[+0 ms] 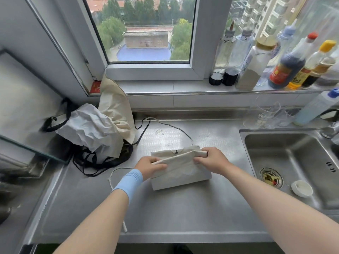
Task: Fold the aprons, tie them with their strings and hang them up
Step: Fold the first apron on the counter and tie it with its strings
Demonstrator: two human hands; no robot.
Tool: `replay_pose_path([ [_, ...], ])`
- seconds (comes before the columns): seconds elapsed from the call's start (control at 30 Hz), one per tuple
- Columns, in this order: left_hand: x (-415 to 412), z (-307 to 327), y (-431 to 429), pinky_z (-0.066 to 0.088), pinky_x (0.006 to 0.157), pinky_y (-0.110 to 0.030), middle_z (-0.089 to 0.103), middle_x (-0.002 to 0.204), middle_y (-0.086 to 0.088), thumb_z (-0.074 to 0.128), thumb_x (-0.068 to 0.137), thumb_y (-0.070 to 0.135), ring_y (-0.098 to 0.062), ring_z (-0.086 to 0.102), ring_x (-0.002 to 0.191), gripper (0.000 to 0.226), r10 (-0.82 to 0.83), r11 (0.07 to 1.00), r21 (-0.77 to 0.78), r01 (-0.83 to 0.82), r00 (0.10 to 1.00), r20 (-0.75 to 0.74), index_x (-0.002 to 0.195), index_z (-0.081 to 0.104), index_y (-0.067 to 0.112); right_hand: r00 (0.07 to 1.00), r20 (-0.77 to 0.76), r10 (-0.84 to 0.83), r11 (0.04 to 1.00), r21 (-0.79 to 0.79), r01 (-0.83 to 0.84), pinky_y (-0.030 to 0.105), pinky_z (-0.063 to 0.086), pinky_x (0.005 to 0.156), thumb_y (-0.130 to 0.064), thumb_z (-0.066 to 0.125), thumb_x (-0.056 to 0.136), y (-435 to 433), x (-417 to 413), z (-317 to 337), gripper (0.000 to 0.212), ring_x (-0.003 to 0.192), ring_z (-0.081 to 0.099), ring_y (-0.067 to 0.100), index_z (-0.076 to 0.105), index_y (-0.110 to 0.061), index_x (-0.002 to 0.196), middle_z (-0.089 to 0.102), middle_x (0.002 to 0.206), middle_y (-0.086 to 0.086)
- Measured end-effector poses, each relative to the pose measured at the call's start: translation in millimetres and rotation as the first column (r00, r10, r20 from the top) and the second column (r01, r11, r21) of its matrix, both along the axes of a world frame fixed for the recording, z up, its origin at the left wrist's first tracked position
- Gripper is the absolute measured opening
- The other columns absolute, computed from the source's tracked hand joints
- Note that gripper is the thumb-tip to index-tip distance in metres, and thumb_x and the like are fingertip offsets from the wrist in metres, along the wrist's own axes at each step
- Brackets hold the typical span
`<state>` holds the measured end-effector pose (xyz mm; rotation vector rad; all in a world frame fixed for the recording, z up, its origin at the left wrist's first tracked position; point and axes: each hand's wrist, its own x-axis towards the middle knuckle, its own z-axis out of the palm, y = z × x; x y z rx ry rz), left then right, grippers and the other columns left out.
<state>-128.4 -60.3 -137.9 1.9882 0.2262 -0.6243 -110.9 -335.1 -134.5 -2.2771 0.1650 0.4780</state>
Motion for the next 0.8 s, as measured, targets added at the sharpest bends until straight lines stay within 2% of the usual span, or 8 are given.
replay_pose_path([
  [0.13, -1.6, -20.7, -3.8, 0.043, 0.057, -0.016, 0.062, 0.065, 0.006, 0.078, 0.075, 0.030, -0.008, 0.056, 0.062, 0.014, 0.094, 0.992, 0.089, -0.093, 0.996, 0.000, 0.074, 0.070, 0.019, 0.999, 0.044, 0.017, 0.993, -0.117, -0.012, 0.031, 0.038, 0.068, -0.043, 0.064, 0.087, 9.7, 10.0, -14.5, 0.026, 0.082, 0.054, 0.017, 0.048, -0.030, 0.072, 0.054, 0.079, -0.013],
  [0.27, 16.5, -34.2, -15.7, 0.038, 0.055, -0.023, 0.062, 0.067, 0.003, 0.072, 0.078, 0.041, -0.015, 0.057, 0.067, 0.023, 0.129, 0.936, 0.311, -0.166, 0.982, 0.137, 0.074, 0.065, 0.020, 0.993, 0.078, 0.084, 0.945, -0.321, -0.055, 0.037, 0.043, 0.077, -0.044, 0.050, 0.098, 19.3, 26.3, -37.4, 0.033, 0.098, 0.058, 0.029, 0.054, -0.013, 0.108, 0.050, 0.115, 0.006],
  [0.4, 42.1, -39.9, -23.7, 0.046, 0.073, -0.029, 0.059, 0.096, 0.003, 0.068, 0.082, 0.038, -0.022, 0.058, 0.090, 0.022, 0.045, 0.877, 0.462, -0.133, 0.980, 0.196, 0.094, 0.062, 0.021, 0.994, 0.077, 0.075, 0.930, -0.366, -0.041, 0.038, 0.043, 0.080, -0.040, 0.050, 0.099, 23.0, 44.9, -51.6, 0.039, 0.101, 0.059, 0.036, 0.055, -0.007, 0.117, 0.050, 0.121, 0.012],
  [0.5, 48.8, -50.0, -35.4, 0.048, 0.082, -0.035, 0.052, 0.121, 0.000, 0.076, 0.075, 0.028, -0.024, 0.054, 0.105, 0.043, -0.171, 0.706, 0.685, -0.180, 0.895, 0.412, 0.113, 0.059, 0.022, 0.995, 0.070, 0.074, 0.920, -0.389, -0.041, 0.039, 0.045, 0.076, -0.040, 0.051, 0.099, 23.2, 55.7, -61.8, 0.035, 0.093, 0.060, 0.036, 0.054, -0.007, 0.109, 0.048, 0.118, 0.012],
  [0.57, 42.1, -59.7, -51.5, 0.046, 0.084, -0.036, 0.059, 0.121, -0.007, 0.080, 0.063, 0.022, -0.028, 0.058, 0.104, 0.047, -0.381, 0.692, 0.708, -0.138, 0.764, 0.521, 0.108, 0.064, 0.019, 0.991, 0.090, 0.096, 0.901, -0.431, -0.048, 0.039, 0.047, 0.074, -0.040, 0.052, 0.098, 24.5, 55.1, -65.4, 0.034, 0.092, 0.060, 0.034, 0.052, -0.010, 0.112, 0.046, 0.118, 0.010],
  [0.63, 32.8, -71.3, -69.8, 0.045, 0.095, -0.039, 0.057, 0.131, -0.009, 0.074, 0.066, 0.027, -0.030, 0.057, 0.116, 0.053, -0.533, 0.661, 0.749, 0.034, 0.724, 0.437, 0.116, 0.062, 0.018, 0.973, 0.180, 0.142, 0.857, -0.515, -0.030, 0.039, 0.049, 0.073, -0.039, 0.056, 0.094, 27.7, 54.1, -69.0, 0.037, 0.096, 0.060, 0.031, 0.049, -0.014, 0.121, 0.047, 0.119, 0.008],
  [0.7, 23.5, -80.4, -81.9, 0.044, 0.102, -0.048, 0.049, 0.142, -0.009, 0.060, 0.072, 0.036, -0.031, 0.048, 0.130, 0.060, -0.568, 0.606, 0.783, 0.137, 0.764, 0.307, 0.129, 0.055, 0.017, 0.918, 0.302, 0.255, 0.792, -0.611, -0.019, 0.040, 0.050, 0.075, -0.033, 0.064, 0.086, 32.2, 52.8, -72.6, 0.045, 0.102, 0.058, 0.032, 0.051, -0.014, 0.125, 0.050, 0.122, 0.010],
  [0.8, 16.3, -89.8, -86.3, 0.042, 0.104, -0.050, 0.045, 0.148, -0.008, 0.041, 0.077, 0.044, -0.028, 0.044, 0.135, 0.068, -0.535, 0.599, 0.775, 0.199, 0.820, 0.203, 0.137, 0.052, 0.014, 0.733, 0.445, 0.514, 0.736, -0.668, -0.111, 0.045, 0.042, 0.091, -0.020, 0.060, 0.082, 39.3, 48.8, -83.0, 0.045, 0.120, 0.049, 0.035, 0.055, -0.013, 0.126, 0.052, 0.136, 0.016],
])
